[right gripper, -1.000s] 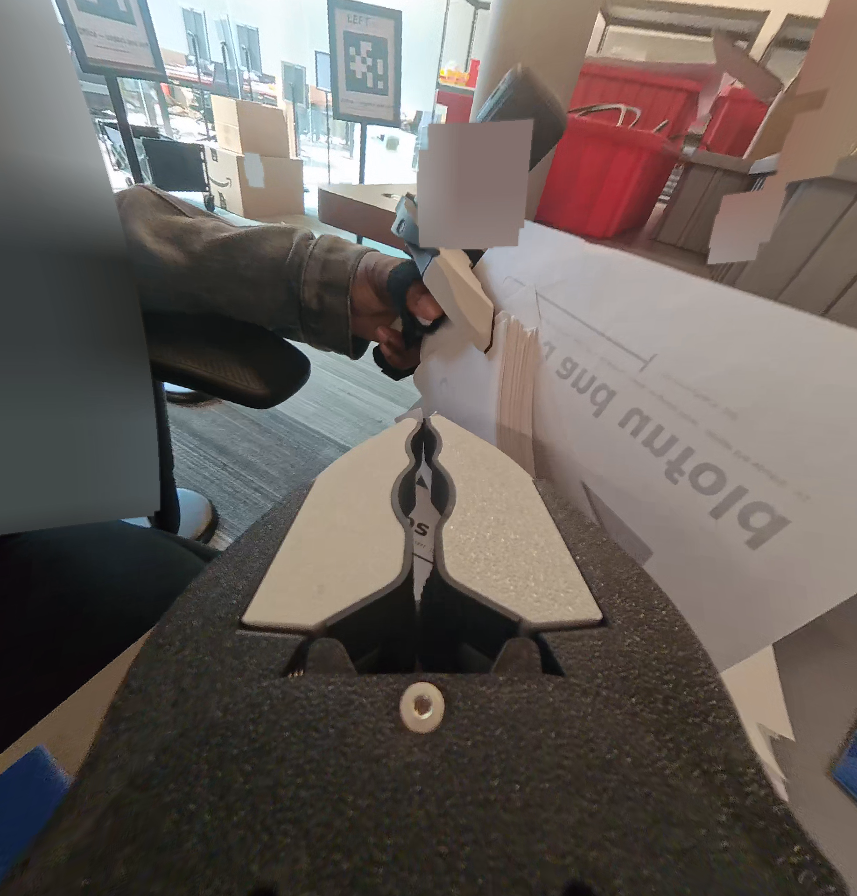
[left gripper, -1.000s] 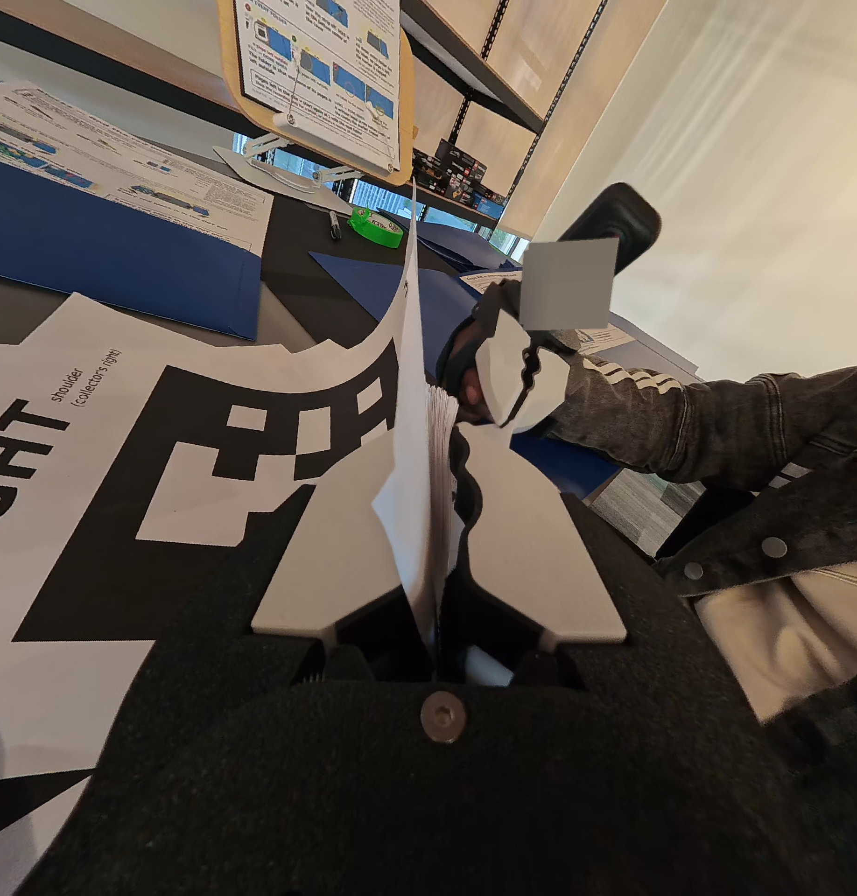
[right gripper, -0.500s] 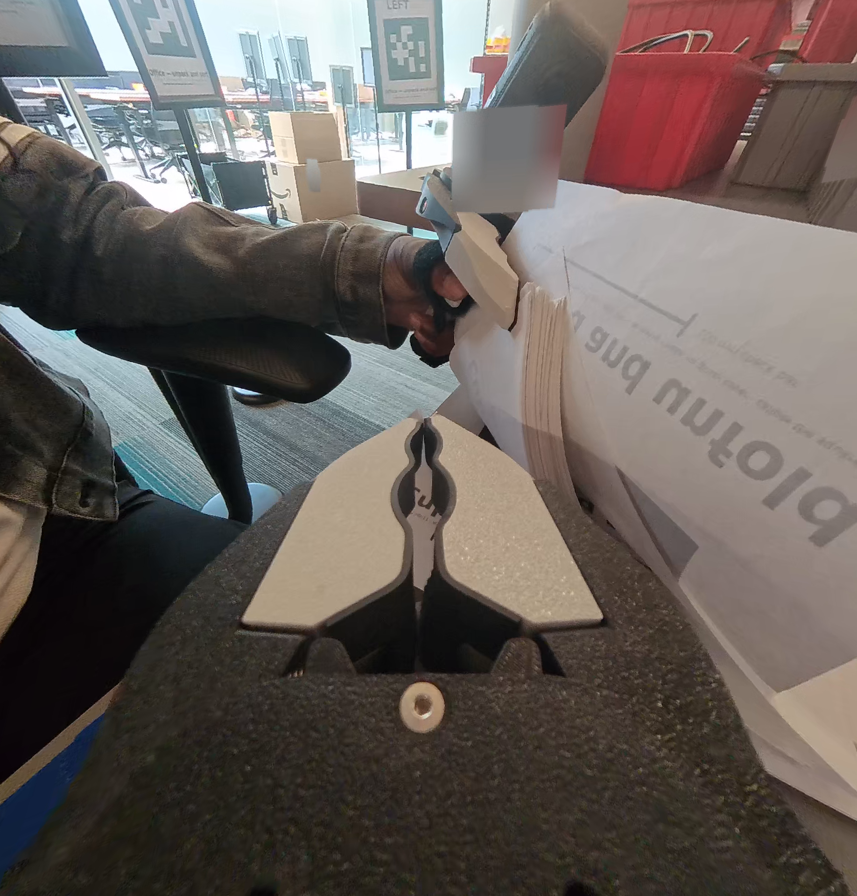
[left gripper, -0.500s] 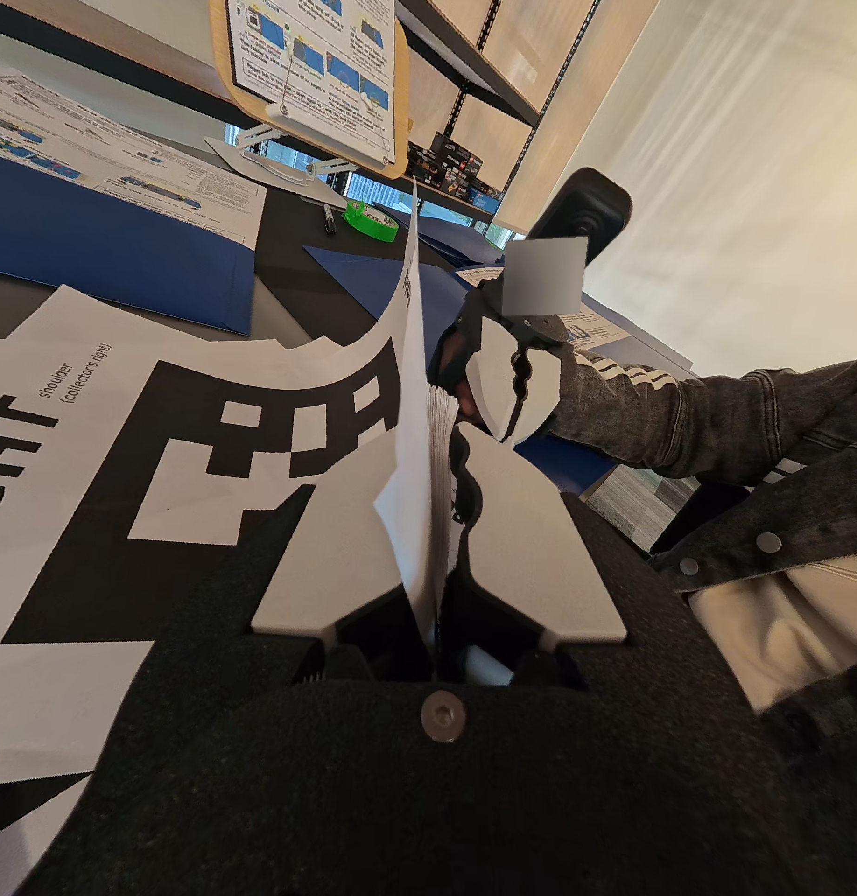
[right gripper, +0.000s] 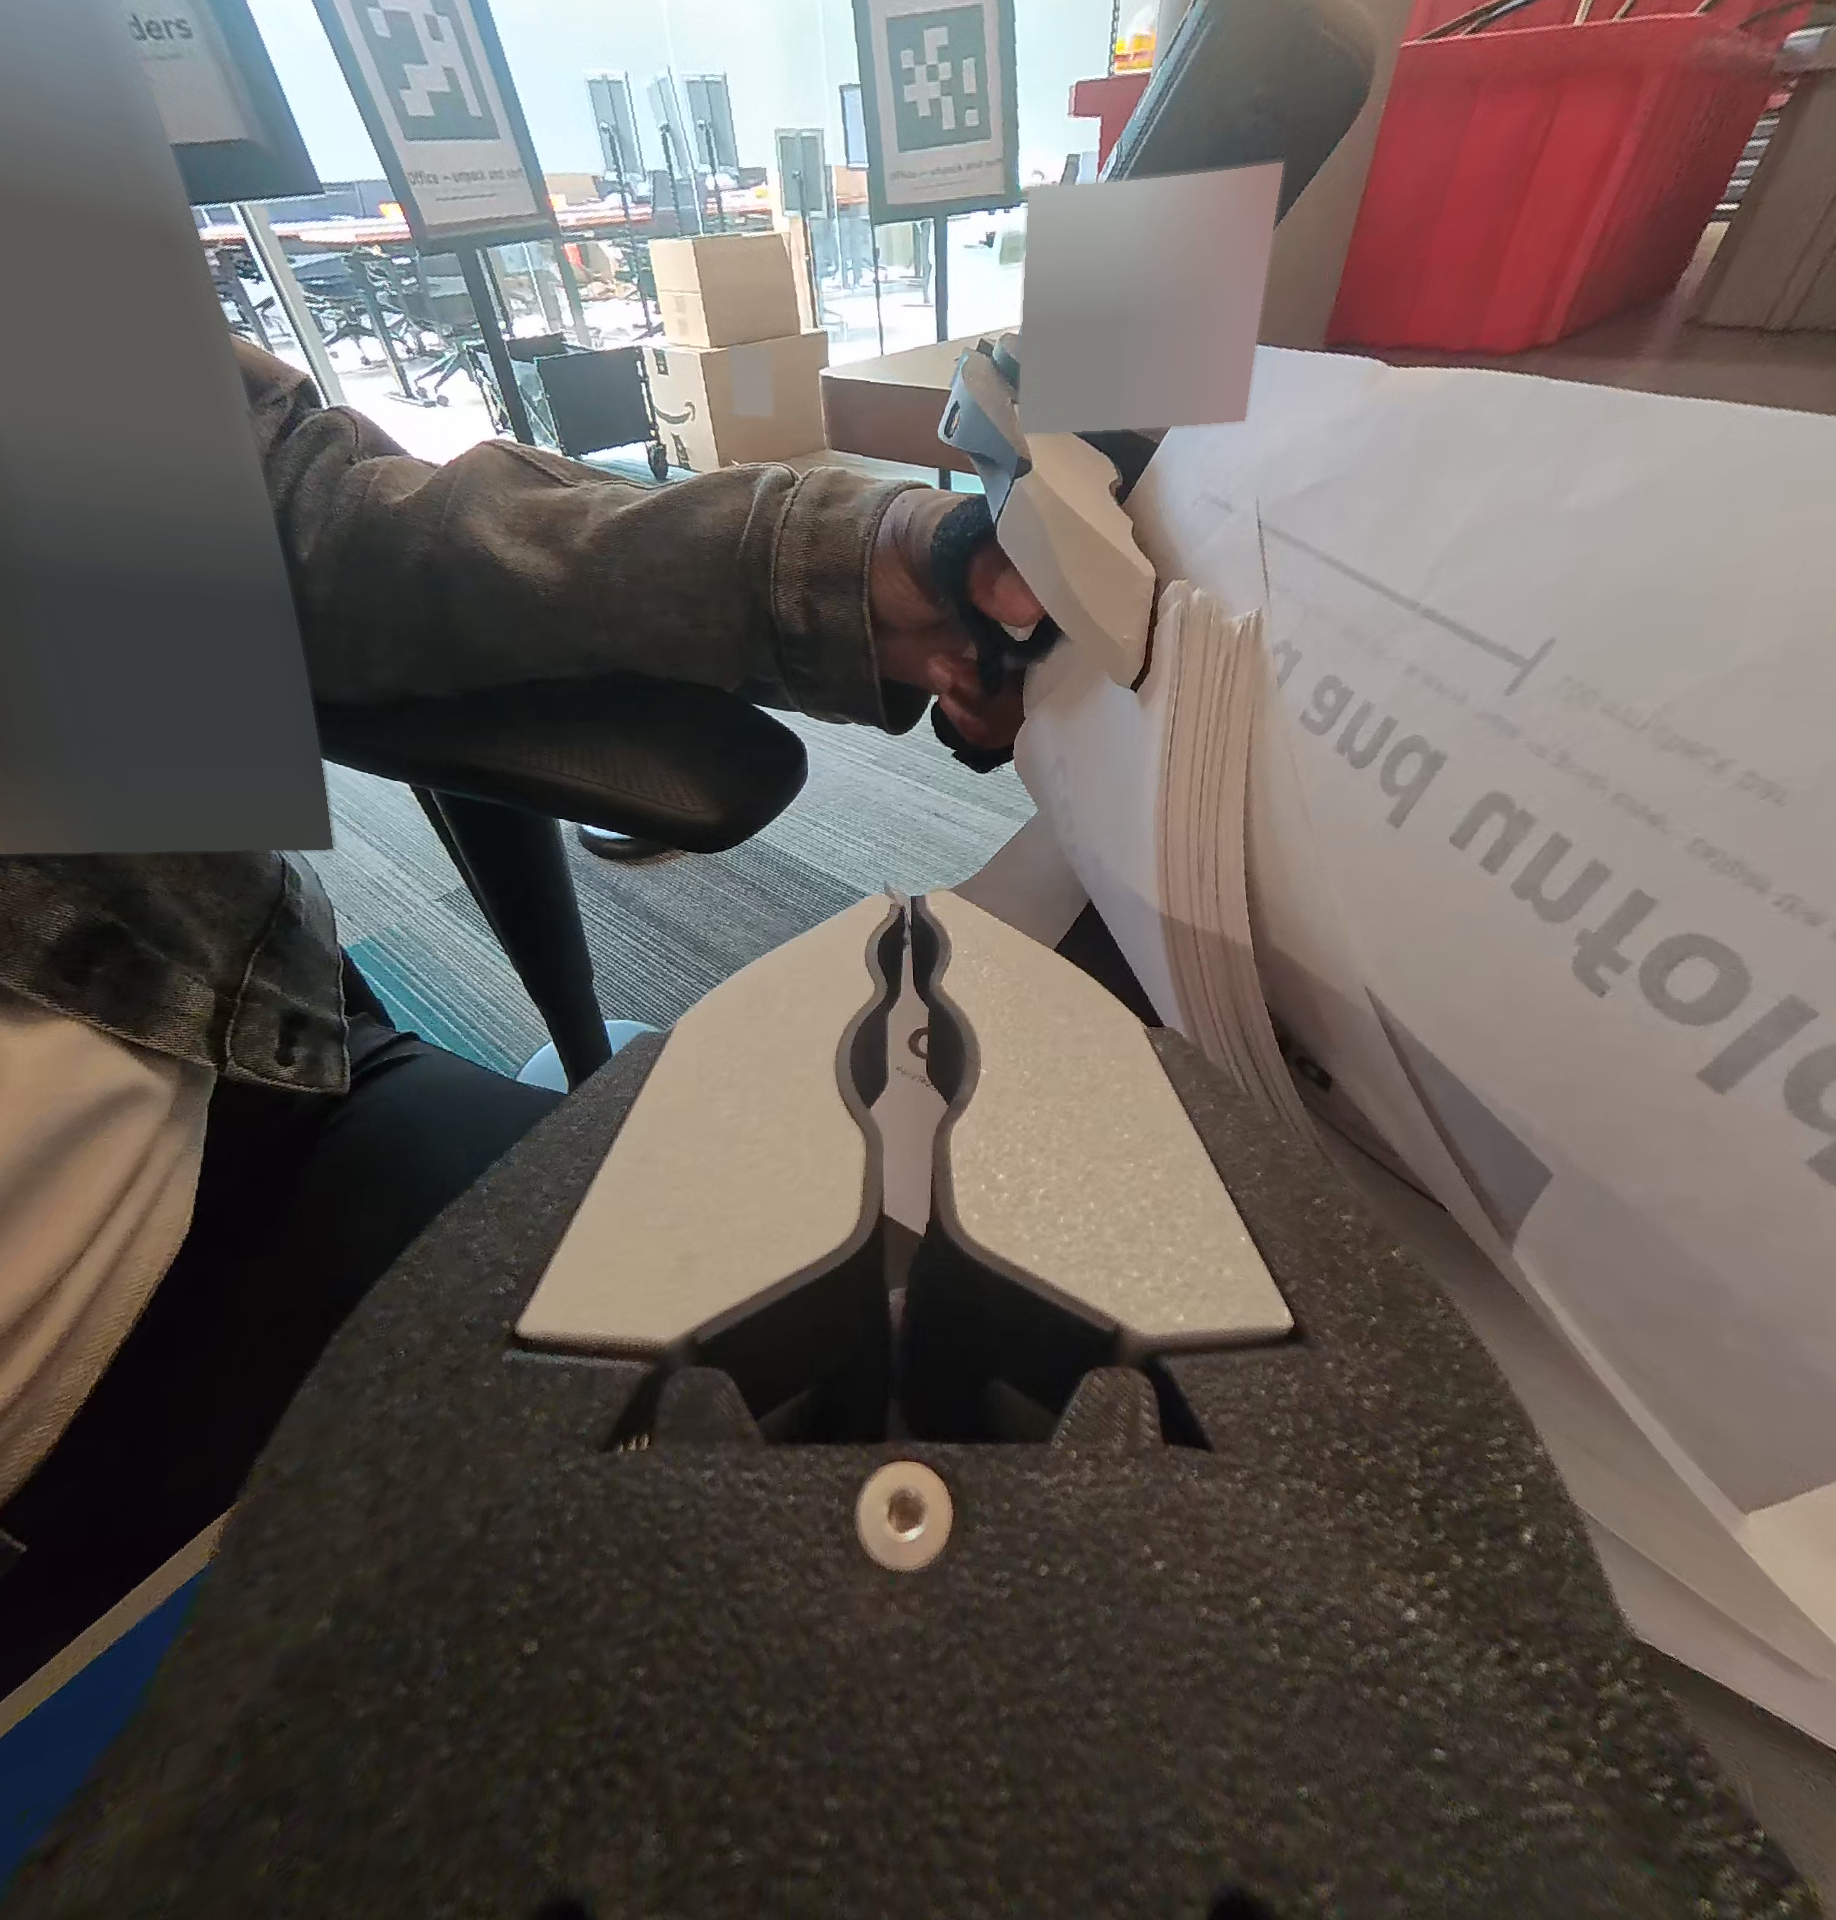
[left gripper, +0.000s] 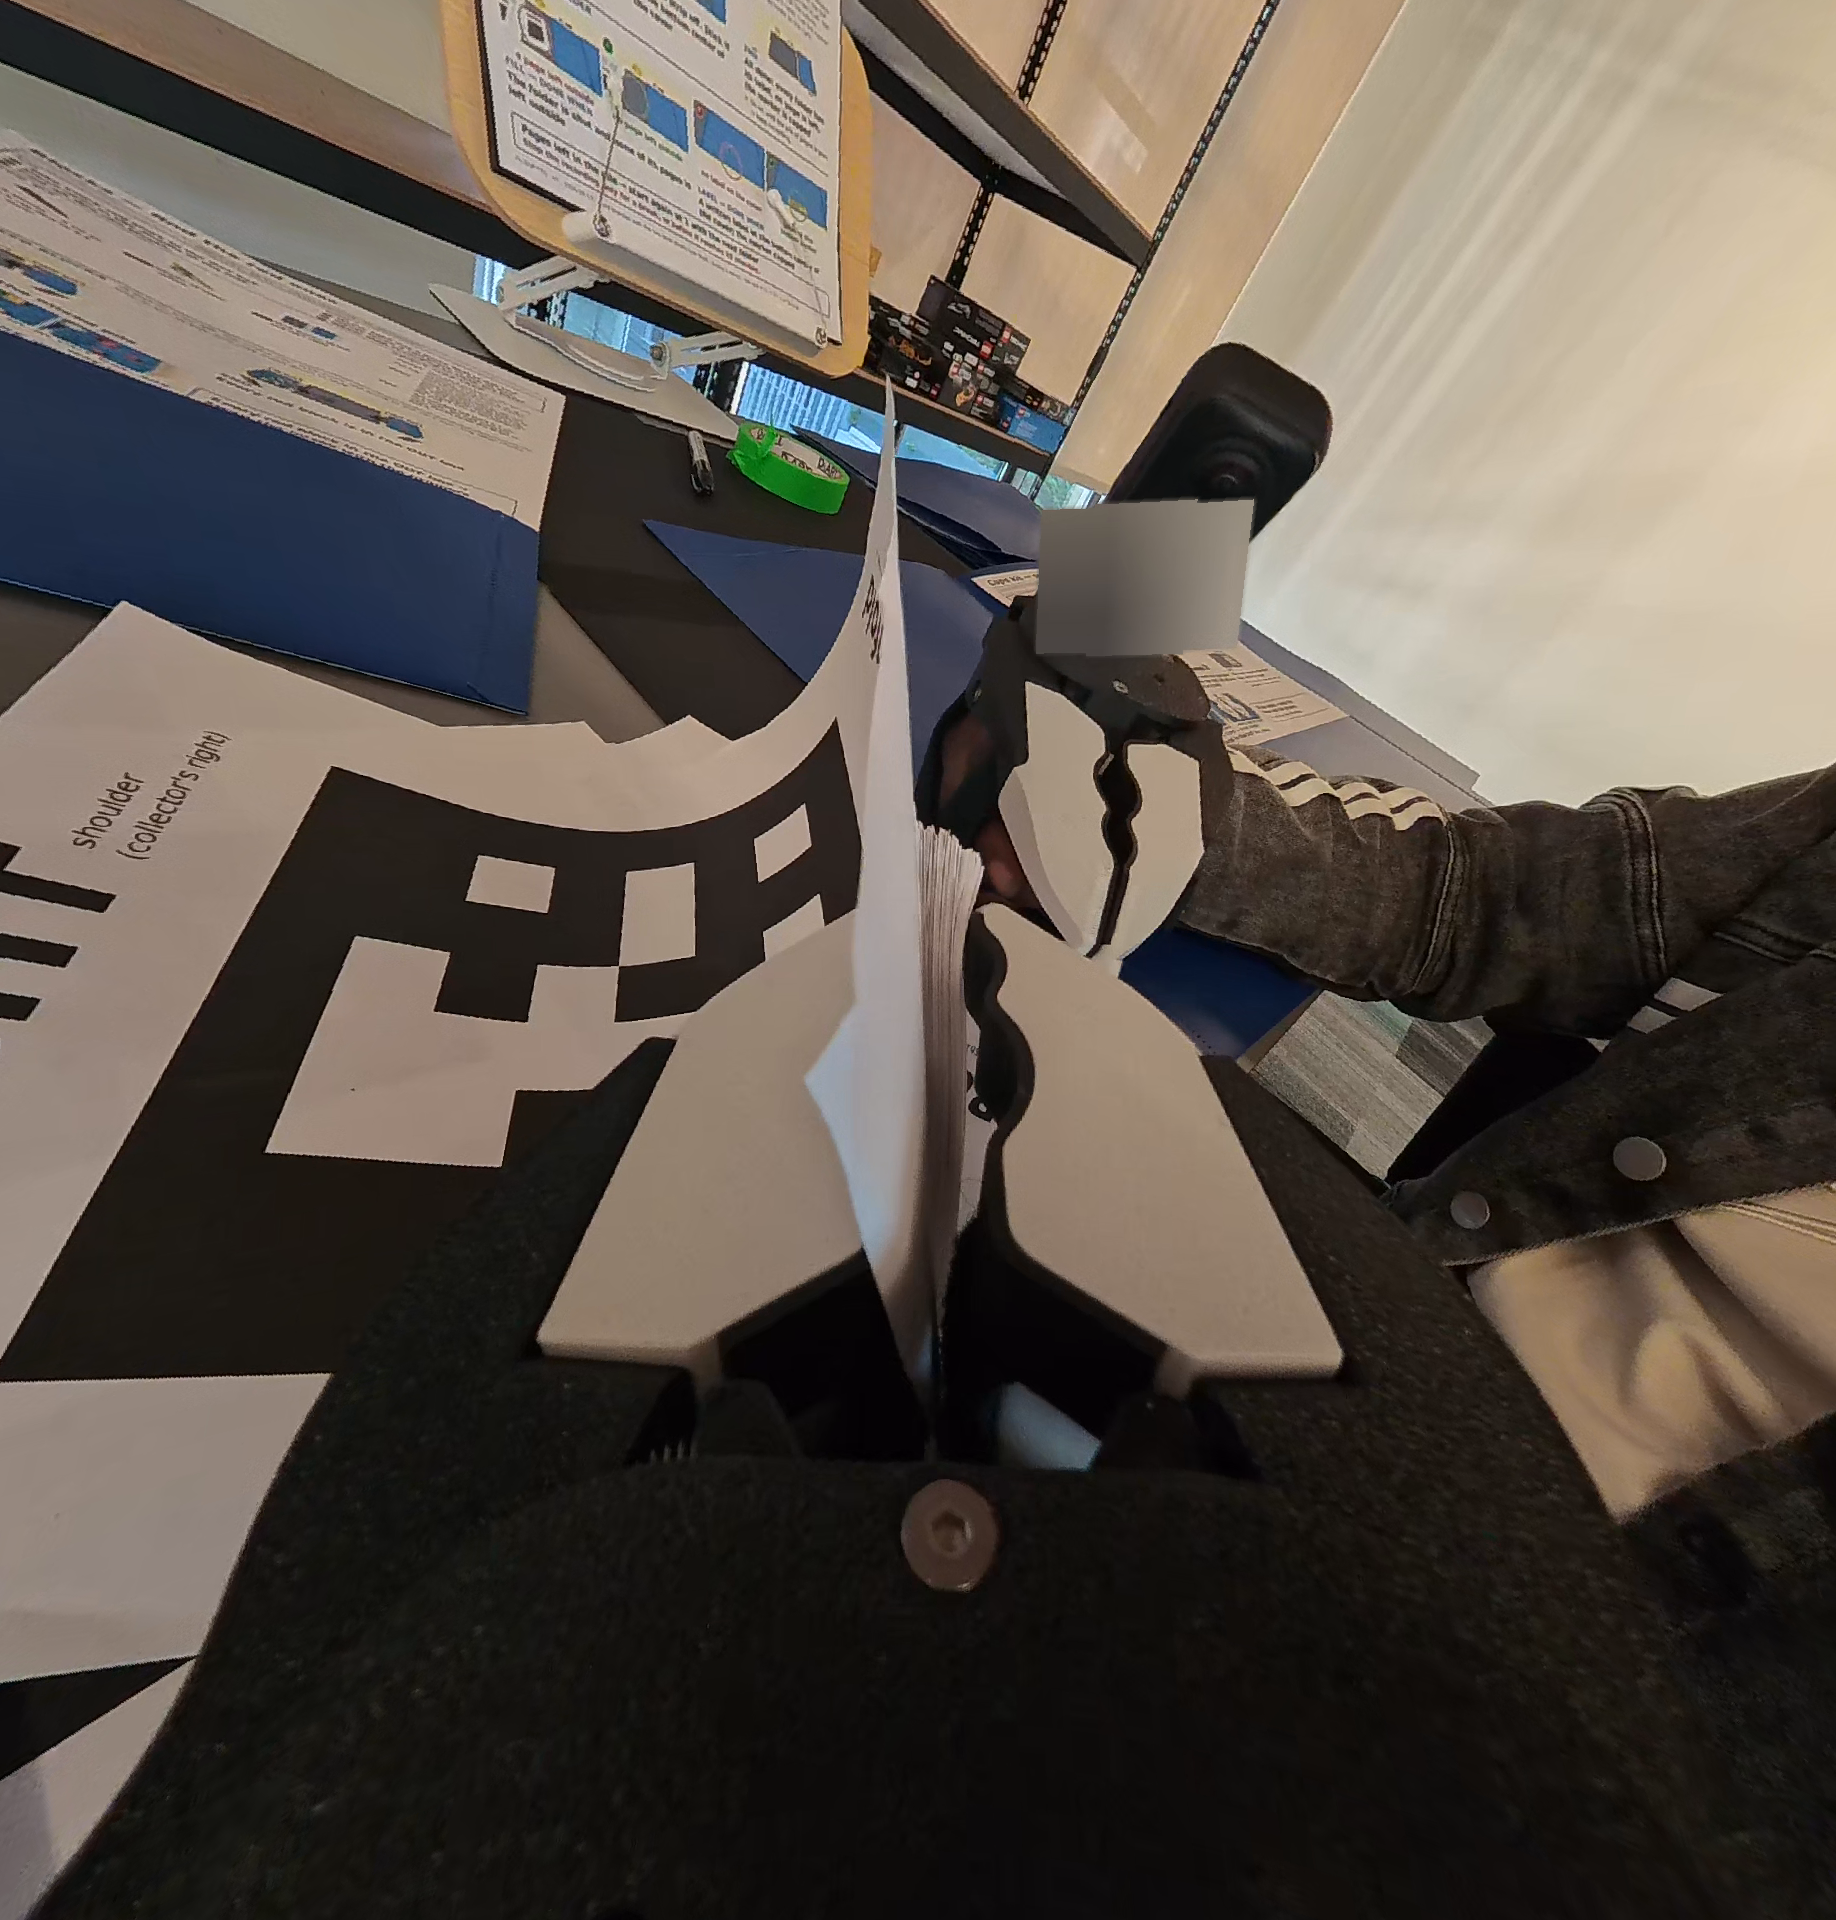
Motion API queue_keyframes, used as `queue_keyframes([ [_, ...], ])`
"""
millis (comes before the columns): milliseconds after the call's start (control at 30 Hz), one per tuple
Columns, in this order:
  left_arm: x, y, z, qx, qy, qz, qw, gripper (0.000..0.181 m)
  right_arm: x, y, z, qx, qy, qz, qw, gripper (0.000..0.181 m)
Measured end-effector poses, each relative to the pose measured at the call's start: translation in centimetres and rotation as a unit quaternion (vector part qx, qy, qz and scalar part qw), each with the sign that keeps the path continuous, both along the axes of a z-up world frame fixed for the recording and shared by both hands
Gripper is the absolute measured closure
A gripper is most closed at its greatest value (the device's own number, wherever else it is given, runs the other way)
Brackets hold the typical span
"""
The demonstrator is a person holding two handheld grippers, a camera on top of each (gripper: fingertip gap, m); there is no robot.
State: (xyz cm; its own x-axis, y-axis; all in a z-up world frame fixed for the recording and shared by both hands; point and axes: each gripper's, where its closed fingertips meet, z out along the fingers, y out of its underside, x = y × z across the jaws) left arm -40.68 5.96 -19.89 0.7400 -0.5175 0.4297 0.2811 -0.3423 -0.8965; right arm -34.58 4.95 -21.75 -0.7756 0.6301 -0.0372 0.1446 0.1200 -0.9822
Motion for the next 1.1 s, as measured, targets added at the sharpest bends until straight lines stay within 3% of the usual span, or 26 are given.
queue_keyframes([
  [1100,0.16,-0.03,-0.16,-0.005,0.0,-0.005,1.0,0.166,1.02,-0.39,-0.92,-0.005,-0.055,0.043,0.998,0.172],
])
